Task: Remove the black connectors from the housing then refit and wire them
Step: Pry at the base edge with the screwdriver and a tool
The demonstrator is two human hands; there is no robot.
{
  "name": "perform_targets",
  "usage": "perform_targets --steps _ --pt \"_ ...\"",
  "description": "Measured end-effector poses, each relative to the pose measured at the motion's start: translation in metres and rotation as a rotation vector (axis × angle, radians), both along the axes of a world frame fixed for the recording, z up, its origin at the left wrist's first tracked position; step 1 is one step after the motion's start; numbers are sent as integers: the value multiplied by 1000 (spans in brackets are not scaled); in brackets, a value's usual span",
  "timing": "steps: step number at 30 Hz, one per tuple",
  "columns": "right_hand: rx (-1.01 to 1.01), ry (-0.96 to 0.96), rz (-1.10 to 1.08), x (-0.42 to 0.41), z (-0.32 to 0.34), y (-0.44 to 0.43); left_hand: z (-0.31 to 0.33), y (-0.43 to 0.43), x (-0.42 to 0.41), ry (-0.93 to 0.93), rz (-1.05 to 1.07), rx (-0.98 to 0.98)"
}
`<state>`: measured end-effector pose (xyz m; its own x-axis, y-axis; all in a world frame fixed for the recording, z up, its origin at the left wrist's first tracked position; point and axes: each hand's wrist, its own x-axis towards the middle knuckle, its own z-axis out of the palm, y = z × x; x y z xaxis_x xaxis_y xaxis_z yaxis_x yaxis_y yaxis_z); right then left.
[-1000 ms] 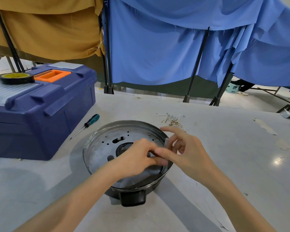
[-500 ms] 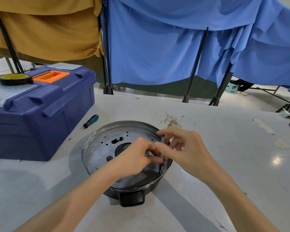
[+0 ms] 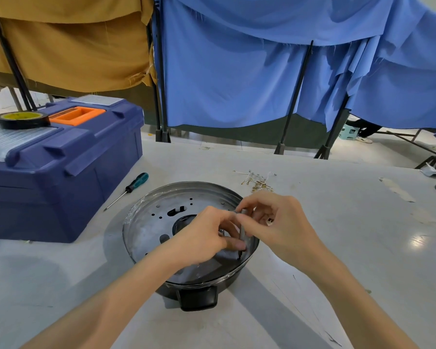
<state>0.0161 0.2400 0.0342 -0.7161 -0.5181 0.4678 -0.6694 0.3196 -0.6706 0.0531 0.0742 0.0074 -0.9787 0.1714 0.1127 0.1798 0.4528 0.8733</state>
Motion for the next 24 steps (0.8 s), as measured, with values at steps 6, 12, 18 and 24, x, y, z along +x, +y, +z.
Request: perform_targets --steps 6,12,18,24 --pt "-6 -75 -73 -1 -1 -3 -1 1 1 21 -23 14" --pt "35 -46 5 -1 3 1 -2 0 -1 -15 -29 3" --pt "4 -61 -95 -1 0 -5 -4 2 -2 26 -11 42" --pt "9 -73 3 2 2 -3 -7 -2 -4 5 -22 22"
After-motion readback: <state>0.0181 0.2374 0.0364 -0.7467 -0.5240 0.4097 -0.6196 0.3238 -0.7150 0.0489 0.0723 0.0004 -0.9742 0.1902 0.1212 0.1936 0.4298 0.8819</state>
